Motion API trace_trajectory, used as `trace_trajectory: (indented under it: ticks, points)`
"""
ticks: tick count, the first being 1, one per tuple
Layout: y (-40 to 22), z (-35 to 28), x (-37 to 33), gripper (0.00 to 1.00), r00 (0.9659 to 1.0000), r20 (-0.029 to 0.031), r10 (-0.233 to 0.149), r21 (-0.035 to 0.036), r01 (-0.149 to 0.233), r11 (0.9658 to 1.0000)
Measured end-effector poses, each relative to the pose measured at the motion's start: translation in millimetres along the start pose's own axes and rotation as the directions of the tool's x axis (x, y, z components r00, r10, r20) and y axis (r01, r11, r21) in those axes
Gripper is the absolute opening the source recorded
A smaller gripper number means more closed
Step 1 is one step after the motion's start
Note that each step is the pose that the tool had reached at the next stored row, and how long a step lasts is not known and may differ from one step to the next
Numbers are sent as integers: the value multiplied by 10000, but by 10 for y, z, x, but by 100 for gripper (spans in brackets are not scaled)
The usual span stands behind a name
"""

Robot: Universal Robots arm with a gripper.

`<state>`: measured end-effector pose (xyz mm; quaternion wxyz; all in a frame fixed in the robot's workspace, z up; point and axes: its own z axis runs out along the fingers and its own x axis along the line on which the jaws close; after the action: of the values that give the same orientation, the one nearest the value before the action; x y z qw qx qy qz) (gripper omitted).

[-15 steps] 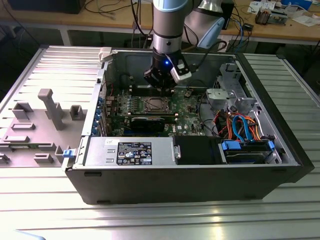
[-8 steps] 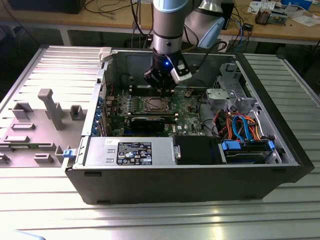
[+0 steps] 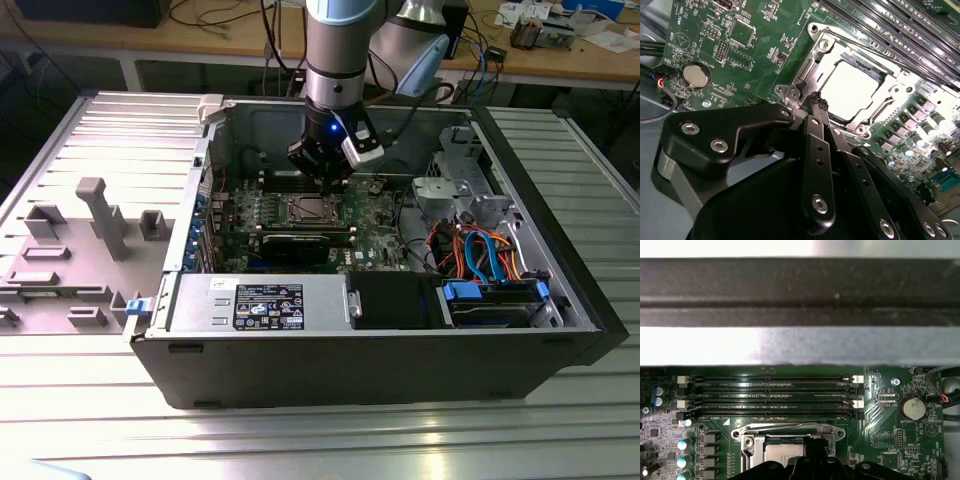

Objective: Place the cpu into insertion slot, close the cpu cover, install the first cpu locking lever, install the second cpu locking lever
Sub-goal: 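Install the second cpu locking lever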

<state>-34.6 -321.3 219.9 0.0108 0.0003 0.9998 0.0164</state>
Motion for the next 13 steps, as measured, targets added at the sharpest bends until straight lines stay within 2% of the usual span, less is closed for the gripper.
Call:
trace_trajectory:
  ticks: [6, 13]
  points:
    - [3, -78, -2, 11, 10000, 0, 0, 2, 0, 10000]
    - [-17, -81, -2, 11, 10000, 0, -1, 15, 1, 10000]
